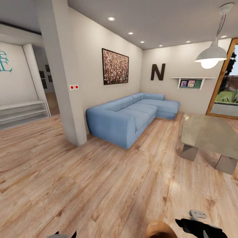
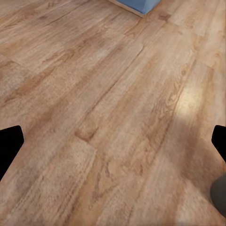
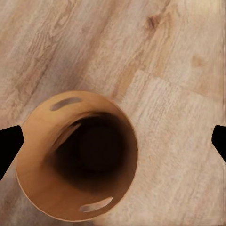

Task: Put the three can of soda from the living room inside the tash can in the kitchen.

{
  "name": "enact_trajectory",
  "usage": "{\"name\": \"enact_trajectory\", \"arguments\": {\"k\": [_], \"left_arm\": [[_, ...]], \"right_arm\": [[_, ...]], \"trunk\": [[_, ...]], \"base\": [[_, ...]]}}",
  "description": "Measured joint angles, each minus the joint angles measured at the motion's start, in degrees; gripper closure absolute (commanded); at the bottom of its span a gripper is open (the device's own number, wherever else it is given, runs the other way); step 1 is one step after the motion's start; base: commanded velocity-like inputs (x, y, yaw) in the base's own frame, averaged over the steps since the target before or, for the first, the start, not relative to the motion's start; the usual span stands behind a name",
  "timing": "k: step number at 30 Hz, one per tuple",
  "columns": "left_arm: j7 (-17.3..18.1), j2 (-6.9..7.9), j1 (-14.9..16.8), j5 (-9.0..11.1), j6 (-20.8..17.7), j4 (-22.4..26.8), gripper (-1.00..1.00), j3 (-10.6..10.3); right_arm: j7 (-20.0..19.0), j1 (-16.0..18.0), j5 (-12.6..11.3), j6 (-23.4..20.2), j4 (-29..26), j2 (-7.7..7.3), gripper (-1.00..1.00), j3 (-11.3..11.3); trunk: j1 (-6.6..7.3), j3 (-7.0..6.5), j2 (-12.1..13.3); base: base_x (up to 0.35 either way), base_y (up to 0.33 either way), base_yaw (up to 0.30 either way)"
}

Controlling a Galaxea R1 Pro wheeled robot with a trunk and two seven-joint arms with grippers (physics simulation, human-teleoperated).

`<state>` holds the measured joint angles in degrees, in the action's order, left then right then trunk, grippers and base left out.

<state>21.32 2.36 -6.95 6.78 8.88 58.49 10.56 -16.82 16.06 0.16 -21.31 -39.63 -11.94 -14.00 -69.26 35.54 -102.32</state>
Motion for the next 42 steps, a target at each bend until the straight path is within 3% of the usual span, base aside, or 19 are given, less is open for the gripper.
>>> {"name": "enact_trajectory", "arguments": {"k": [12,42], "left_arm": [[0.0,0.01,0.0,0.0,0.0,0.0,-1.00,-0.1],[0.0,0.01,0.0,0.0,0.0,0.0,-1.00,-0.1]], "right_arm": [[-0.1,0.1,0.1,0.1,0.3,-1.11,-1.00,-2.5],[-0.1,0.1,0.1,1.9,0.3,-0.82,-1.00,-2.6]], "trunk": [[-2.64,2.15,-4.8],[-9.22,7.54,-16.8]], "base": [[0.000,0.000,0.000],[0.000,0.000,0.000]]}}
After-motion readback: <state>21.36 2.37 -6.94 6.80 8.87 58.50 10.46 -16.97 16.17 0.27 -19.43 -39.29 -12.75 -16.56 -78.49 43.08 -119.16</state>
